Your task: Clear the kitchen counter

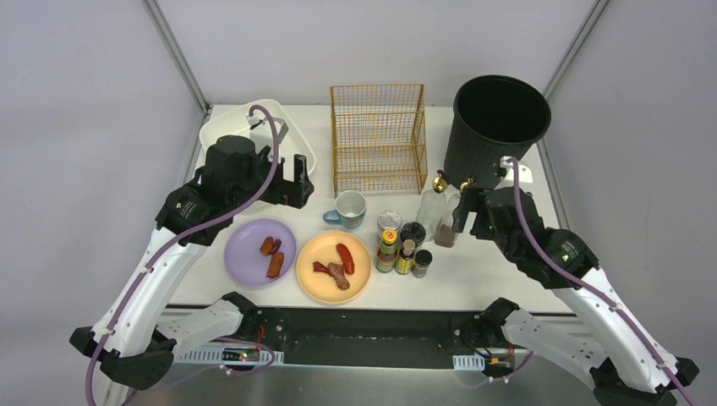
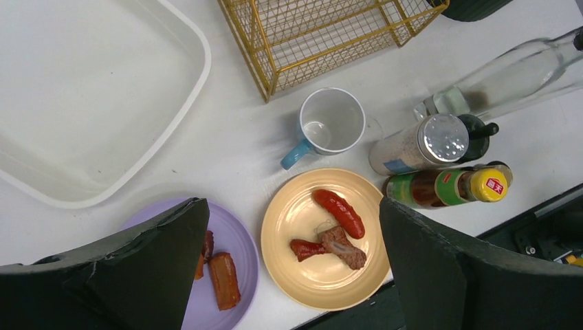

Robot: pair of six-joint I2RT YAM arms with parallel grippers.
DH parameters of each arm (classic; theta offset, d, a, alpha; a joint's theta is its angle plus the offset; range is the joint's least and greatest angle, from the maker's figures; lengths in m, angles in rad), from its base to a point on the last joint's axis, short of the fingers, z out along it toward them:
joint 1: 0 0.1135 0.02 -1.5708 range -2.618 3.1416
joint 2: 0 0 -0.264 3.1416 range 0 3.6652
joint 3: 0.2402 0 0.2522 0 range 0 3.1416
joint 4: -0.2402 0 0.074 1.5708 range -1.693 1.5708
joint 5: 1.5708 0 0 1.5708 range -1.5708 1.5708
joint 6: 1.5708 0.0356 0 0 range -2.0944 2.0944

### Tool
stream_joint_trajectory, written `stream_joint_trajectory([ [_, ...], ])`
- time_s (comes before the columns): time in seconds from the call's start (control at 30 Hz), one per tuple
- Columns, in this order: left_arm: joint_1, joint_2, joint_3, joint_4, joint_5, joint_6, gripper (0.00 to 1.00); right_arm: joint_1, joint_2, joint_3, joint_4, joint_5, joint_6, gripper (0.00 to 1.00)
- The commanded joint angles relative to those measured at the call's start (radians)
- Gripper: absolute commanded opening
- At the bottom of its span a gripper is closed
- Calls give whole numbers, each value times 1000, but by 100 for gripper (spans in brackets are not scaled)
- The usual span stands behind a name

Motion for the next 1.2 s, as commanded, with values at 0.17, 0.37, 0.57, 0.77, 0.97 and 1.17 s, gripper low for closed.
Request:
stream_joint_trajectory([
  [0.17, -3, -27, -27, 27, 109, 46, 100, 4, -68, -175, 337, 27, -217, 87],
  [0.37, -3, -25, -33, 27, 127, 57, 100, 3, -98, -286, 551, 88, -279, 77],
  [0.57, -3, -25, -40, 26, 133, 63, 100, 3, -95, -340, 672, 160, -347, 70],
  [0.77, -3, -20, -39, 27, 132, 69, 100, 3, -83, -373, 748, 166, -371, 68],
  [0.97, -3, -20, -34, 27, 132, 68, 100, 4, -68, -383, 745, 158, -350, 64],
  [1.17, -3, -26, -42, 27, 134, 66, 100, 4, -70, -407, 751, 169, -339, 54],
])
